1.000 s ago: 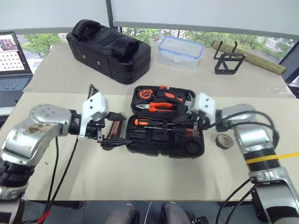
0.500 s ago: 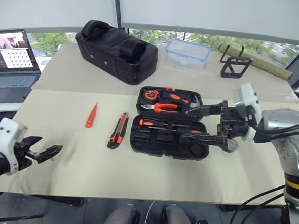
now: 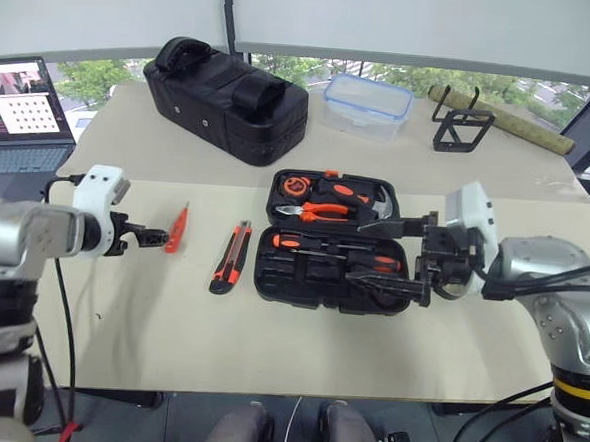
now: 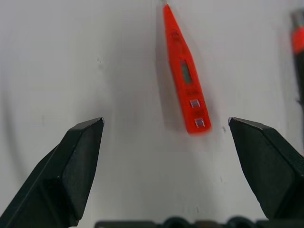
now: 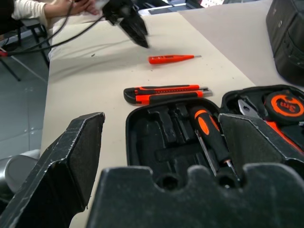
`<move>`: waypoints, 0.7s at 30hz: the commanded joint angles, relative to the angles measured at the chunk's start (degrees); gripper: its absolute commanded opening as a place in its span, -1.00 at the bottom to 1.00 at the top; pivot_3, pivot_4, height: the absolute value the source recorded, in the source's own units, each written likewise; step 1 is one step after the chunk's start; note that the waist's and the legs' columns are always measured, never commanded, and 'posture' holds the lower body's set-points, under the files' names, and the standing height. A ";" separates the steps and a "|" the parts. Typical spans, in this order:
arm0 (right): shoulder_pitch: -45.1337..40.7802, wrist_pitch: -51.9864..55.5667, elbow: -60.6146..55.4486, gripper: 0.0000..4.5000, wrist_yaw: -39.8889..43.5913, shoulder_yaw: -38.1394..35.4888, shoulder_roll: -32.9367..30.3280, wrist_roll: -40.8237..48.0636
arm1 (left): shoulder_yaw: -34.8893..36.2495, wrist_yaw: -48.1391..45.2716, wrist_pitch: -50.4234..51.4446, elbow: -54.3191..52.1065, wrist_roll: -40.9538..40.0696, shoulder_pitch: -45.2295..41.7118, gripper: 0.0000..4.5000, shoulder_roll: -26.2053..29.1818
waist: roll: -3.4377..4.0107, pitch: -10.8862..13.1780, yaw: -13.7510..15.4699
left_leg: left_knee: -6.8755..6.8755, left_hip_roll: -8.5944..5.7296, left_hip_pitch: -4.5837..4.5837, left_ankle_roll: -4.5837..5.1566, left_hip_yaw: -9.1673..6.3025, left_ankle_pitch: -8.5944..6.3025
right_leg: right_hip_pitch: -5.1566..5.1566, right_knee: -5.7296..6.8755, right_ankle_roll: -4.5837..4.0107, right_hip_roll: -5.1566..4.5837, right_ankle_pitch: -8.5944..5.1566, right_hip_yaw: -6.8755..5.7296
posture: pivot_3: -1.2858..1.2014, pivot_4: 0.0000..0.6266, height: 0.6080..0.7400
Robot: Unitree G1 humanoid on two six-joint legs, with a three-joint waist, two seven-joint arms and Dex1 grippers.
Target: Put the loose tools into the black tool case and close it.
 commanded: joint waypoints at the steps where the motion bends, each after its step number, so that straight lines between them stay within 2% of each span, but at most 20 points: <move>1: 1.43 -0.05 -4.09 0.99 -2.29 -1.61 -0.16 2.19 | -5.98 -0.72 -3.00 8.49 3.90 -7.18 1.00 -1.55 | -0.03 0.02 -0.20 | 0.00 -0.01 0.01 0.01 0.00 0.00 | 0.03 0.00 0.00 0.00 0.00 0.00 | 0.03 -0.52 0.72; 6: 3.29 0.41 -6.18 0.99 -5.24 -2.00 0.07 3.30 | -12.80 -3.50 -8.86 20.77 8.51 -12.89 1.00 -4.94 | -0.03 0.02 -0.25 | 0.02 0.00 -0.01 0.01 0.00 0.01 | -0.01 -0.03 0.00 0.01 0.00 -0.01 | 0.03 -0.52 0.72; 12: 4.71 0.54 -7.83 0.99 -7.32 -1.95 -0.45 4.92 | -16.24 -7.05 -12.86 28.57 11.96 -14.83 1.00 -7.50 | -0.02 0.01 -0.11 | 0.08 0.00 0.02 0.01 0.01 0.01 | 0.03 0.00 0.00 -0.01 0.00 0.04 | 0.03 -0.52 0.72; 16: 5.12 0.36 -7.72 1.00 -7.77 -2.22 -1.11 5.01 | -16.27 -8.91 -13.75 30.75 13.14 -14.66 0.57 -8.40 | 0.01 -0.01 0.00 | 0.13 -0.02 0.06 0.01 0.01 0.01 | 0.08 0.07 0.00 -0.04 0.00 0.07 | 0.03 -0.52 0.72; 19: 5.91 0.43 -7.53 1.00 -7.79 -2.91 -2.38 5.18 | -15.39 -11.30 -14.67 31.16 13.43 -15.33 0.06 -7.98 | 0.02 -0.01 0.04 | 0.13 -0.03 0.06 0.02 0.01 0.01 | 0.07 0.12 0.00 -0.06 0.00 0.10 | 0.03 -0.52 0.72; 21: 6.80 0.72 -7.48 1.00 -7.98 -3.51 -3.33 5.58 | -15.99 -15.21 -19.02 30.22 14.11 -15.94 -0.27 -6.78 | 0.02 -0.01 0.13 | 0.13 -0.03 0.04 0.02 0.01 0.01 | 0.06 0.12 0.01 -0.08 0.00 0.10 | 0.03 -0.52 0.72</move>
